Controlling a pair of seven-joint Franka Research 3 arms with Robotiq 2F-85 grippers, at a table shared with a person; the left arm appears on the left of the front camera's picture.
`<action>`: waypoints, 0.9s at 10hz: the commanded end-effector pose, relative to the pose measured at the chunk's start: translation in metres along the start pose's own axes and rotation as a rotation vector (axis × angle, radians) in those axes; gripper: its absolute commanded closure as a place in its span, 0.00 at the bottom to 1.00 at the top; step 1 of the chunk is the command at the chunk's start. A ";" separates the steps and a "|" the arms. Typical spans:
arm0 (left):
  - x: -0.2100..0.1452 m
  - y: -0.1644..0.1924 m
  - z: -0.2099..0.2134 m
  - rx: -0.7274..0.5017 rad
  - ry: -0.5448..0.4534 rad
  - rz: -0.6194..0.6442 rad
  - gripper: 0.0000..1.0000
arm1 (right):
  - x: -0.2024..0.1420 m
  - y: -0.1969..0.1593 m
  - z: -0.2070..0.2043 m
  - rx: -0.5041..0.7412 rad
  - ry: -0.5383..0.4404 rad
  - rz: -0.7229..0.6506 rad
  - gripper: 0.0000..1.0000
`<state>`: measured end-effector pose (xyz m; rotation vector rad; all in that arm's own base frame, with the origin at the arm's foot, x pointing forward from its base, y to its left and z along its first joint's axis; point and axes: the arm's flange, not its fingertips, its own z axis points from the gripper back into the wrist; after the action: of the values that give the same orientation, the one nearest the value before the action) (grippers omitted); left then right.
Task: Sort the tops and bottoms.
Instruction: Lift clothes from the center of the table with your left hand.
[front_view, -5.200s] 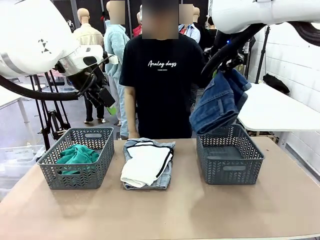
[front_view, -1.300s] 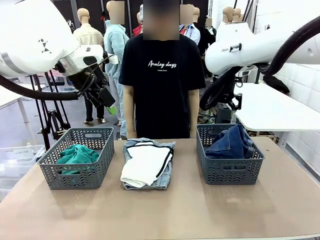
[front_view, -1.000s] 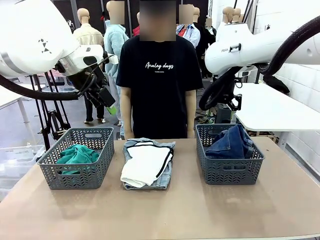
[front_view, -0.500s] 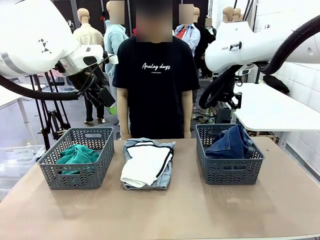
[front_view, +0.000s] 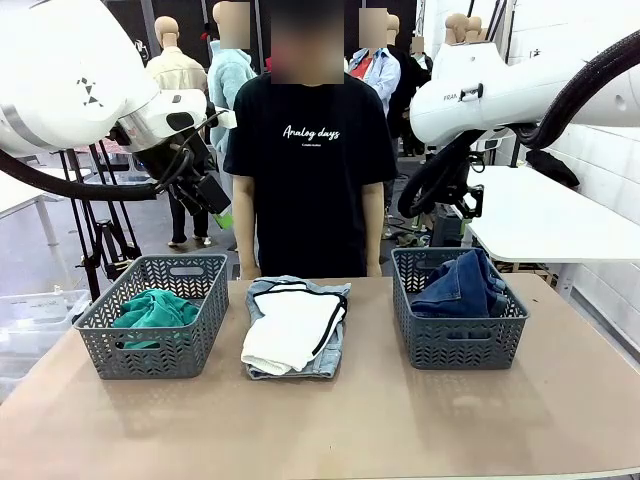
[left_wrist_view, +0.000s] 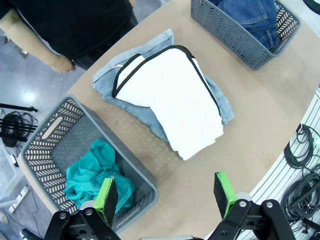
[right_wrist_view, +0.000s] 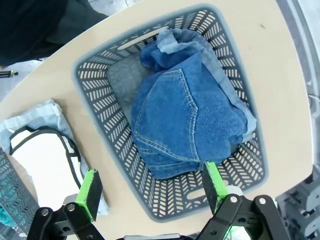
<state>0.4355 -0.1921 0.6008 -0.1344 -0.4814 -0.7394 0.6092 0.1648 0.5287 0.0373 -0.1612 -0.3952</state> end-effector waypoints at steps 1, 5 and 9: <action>0.000 0.000 0.000 0.010 -0.001 0.001 0.00 | -0.001 -0.001 -0.001 -0.004 -0.014 0.005 0.00; 0.000 0.000 0.000 0.010 -0.001 0.001 0.00 | -0.001 -0.001 -0.001 -0.004 -0.014 0.005 0.00; 0.000 0.000 0.000 0.010 -0.001 0.001 0.00 | -0.001 -0.001 -0.001 -0.004 -0.014 0.005 0.00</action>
<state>0.4355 -0.1921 0.6008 -0.1344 -0.4814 -0.7394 0.6092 0.1648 0.5287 0.0373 -0.1612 -0.3952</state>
